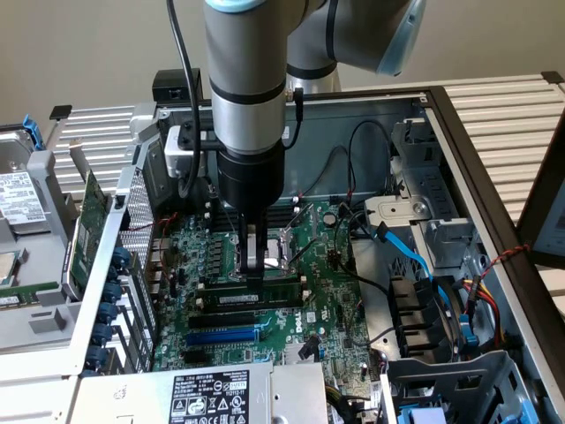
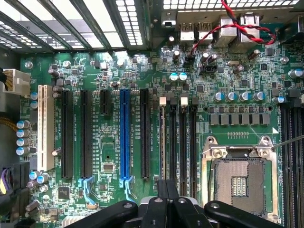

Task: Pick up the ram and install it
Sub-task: 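Press down the ram until it locks into place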

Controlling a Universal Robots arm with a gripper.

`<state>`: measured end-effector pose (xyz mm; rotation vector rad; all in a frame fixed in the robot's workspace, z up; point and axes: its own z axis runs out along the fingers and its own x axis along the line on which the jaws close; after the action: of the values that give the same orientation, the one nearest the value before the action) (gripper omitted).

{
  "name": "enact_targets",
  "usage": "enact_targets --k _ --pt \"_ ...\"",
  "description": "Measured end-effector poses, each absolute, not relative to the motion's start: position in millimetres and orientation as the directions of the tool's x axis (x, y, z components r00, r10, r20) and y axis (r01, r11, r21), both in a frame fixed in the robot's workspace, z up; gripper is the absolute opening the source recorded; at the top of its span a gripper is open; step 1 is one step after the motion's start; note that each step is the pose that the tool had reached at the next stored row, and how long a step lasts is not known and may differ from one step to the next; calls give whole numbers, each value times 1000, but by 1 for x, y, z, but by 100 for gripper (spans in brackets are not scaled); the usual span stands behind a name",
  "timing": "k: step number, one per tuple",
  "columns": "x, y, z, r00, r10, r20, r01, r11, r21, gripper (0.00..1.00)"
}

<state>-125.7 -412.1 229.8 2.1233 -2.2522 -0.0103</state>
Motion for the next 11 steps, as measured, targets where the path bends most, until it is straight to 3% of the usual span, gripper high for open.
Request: enact_targets --k 11 --pt "-126 -412 229 -58 -998 29 -998 59 36 10"
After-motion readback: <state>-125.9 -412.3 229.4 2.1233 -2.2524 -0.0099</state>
